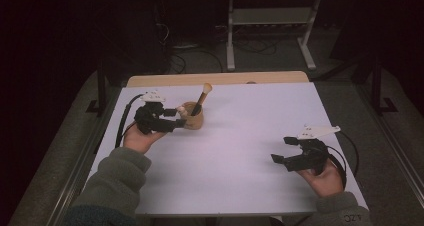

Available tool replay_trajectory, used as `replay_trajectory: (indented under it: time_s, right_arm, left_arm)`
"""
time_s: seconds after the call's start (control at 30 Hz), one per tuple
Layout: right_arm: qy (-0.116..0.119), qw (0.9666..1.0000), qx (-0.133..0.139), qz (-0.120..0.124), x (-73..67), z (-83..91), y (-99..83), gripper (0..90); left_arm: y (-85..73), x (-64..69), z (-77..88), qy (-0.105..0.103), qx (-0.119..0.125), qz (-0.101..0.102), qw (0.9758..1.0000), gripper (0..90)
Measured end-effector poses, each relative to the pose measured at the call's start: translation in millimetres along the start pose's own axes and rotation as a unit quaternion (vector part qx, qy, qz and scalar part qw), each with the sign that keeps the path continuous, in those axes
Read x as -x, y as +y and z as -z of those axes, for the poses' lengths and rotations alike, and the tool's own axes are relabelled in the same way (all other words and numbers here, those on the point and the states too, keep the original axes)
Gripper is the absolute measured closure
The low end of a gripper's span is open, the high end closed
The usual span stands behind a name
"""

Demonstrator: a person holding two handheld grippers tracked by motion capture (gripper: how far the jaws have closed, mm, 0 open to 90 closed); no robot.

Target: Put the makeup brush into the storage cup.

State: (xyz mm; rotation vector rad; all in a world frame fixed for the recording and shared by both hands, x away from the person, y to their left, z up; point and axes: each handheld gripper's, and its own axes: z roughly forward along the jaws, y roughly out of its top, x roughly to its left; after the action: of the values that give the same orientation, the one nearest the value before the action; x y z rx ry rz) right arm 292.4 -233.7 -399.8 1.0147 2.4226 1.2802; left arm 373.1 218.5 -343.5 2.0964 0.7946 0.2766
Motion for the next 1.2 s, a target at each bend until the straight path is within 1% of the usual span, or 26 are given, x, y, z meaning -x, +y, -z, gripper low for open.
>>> replay_trajectory:
  time_s: [0.03, 0.07, 0.13, 0.2, 0.27, 0.37, 0.43, 0.47, 0.6, 0.63, 0.7, 0.73, 0.83, 0.87, 1.03, 1.2]
  right_arm:
    - [-0.001, 1.0000, 0.002, 0.003, 0.1, 0.5, -0.4, 18.3]
    - [-0.001, 1.0000, 0.002, 0.000, -0.6, 1.3, -0.7, 18.3]
    - [-0.002, 1.0000, 0.004, 0.003, -0.3, 1.6, -1.3, 18.3]
    - [-0.002, 1.0000, 0.003, 0.000, 0.1, 1.4, -1.6, 18.2]
    - [-0.001, 1.0000, 0.003, -0.003, 0.2, 0.4, -2.1, 18.2]
    - [-0.003, 1.0000, 0.002, 0.001, 0.7, 0.0, -2.7, 18.2]
    - [-0.003, 1.0000, 0.004, -0.001, 0.6, 0.3, -2.9, 18.2]
    - [-0.003, 1.0000, 0.005, -0.001, 0.7, 0.4, -3.0, 18.2]
    - [-0.005, 1.0000, 0.002, -0.004, 0.3, 0.4, -3.3, 18.1]
    - [-0.005, 1.0000, 0.003, -0.004, 0.4, 0.2, -3.6, 18.1]
    - [-0.005, 1.0000, 0.003, -0.004, 0.8, -0.4, -4.2, 18.0]
    - [-0.005, 1.0000, 0.001, -0.006, 0.9, -0.5, -4.5, 18.0]
    - [-0.006, 1.0000, 0.004, -0.005, 1.1, -1.2, -5.1, 18.0]
    - [-0.006, 0.9999, 0.004, -0.008, 0.8, -1.3, -5.2, 17.9]
    - [-0.006, 0.9999, 0.003, -0.008, 1.5, -2.0, -6.6, 17.9]
    - [-0.007, 0.9999, 0.002, -0.010, 1.7, -2.7, -8.3, 18.0]
  left_arm:
    - [-1.3, 2.9, 1.5, -0.001, 0.001, 0.001, 1.0000, 39.1]
    - [-2.3, 4.9, 2.4, 0.000, 0.003, -0.002, 1.0000, 39.0]
    - [-4.2, 7.9, 4.1, -0.002, 0.003, -0.007, 1.0000, 38.8]
    - [-5.6, 11.2, 5.6, -0.005, 0.002, -0.005, 1.0000, 38.2]
    - [-6.5, 13.9, 7.6, -0.008, 0.002, -0.008, 0.9999, 38.0]
    - [-9.3, 17.8, 10.0, -0.008, 0.003, -0.009, 0.9999, 38.1]
    - [-12.0, 20.5, 11.0, -0.007, 0.002, -0.014, 0.9999, 38.1]
    - [-13.8, 22.4, 11.4, -0.007, 0.003, -0.012, 0.9999, 38.1]
    - [-22.8, 27.8, 14.3, -0.008, 0.006, -0.016, 0.9998, 37.9]
    - [-24.6, 28.7, 14.7, -0.008, 0.006, -0.013, 0.9999, 37.8]
    - [-29.4, 29.9, 16.2, -0.008, 0.005, -0.015, 0.9998, 37.5]
    - [-31.3, 30.7, 16.6, -0.008, 0.007, -0.010, 0.9999, 37.4]
    - [-37.6, 30.7, 19.7, -0.006, 0.008, -0.007, 0.9999, 37.2]
    - [-39.8, 31.0, 20.8, -0.007, 0.009, -0.003, 0.9999, 37.0]
    - [-49.6, 33.7, 27.4, -0.001, 0.008, -0.002, 1.0000, 35.6]
    - [-58.3, 38.6, 31.9, 0.002, 0.015, 0.000, 0.9999, 34.8]
